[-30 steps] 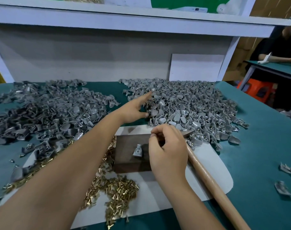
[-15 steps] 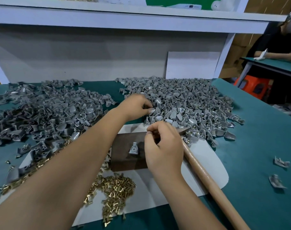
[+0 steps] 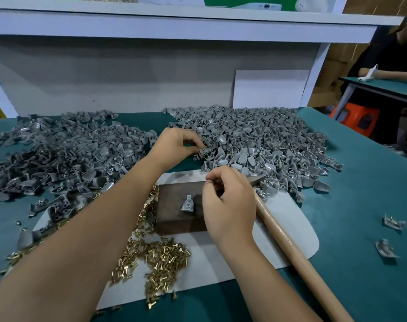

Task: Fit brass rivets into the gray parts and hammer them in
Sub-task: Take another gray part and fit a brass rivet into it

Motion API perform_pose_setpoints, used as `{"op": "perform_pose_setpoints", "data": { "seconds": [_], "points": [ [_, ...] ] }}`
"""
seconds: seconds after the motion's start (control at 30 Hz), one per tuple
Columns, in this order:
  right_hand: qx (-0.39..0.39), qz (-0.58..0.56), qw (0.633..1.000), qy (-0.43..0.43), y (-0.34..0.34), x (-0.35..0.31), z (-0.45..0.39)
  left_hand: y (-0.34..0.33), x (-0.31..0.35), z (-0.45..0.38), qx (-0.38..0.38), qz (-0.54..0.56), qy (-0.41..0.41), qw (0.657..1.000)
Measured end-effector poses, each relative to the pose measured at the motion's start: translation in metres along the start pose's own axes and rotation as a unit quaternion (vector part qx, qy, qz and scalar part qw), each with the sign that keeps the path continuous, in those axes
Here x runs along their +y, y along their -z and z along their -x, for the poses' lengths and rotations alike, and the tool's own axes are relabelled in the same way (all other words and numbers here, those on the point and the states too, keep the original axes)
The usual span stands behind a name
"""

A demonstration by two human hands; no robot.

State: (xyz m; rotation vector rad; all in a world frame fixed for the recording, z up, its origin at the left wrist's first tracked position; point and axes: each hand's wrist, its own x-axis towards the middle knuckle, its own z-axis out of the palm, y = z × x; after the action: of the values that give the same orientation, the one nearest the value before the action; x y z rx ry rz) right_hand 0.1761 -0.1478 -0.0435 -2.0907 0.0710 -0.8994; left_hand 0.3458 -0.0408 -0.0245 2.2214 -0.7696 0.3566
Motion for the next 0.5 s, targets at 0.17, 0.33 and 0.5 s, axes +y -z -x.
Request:
{"op": "perform_pose_setpoints", "data": {
  "seconds": [0.17, 0.33, 0.5],
  "points": [
    [-0.001, 0.001, 1.0, 0.001, 0.0, 0.0, -0.001, 0.001, 0.004, 0.001, 0.011, 0.007, -0.009, 1.0],
    [-0.003, -0.006, 1.0, -0.003, 0.001, 0.0, 0.0, 0.0, 0.011, -0.001, -0.06, 0.088, 0.111, 0.988],
    [-0.007, -0.002, 1.0, -0.002, 0.0, 0.001, 0.0, 0.0, 0.016, 0.002, -0.222, 0.238, 0.132, 0.936]
  ]
}}
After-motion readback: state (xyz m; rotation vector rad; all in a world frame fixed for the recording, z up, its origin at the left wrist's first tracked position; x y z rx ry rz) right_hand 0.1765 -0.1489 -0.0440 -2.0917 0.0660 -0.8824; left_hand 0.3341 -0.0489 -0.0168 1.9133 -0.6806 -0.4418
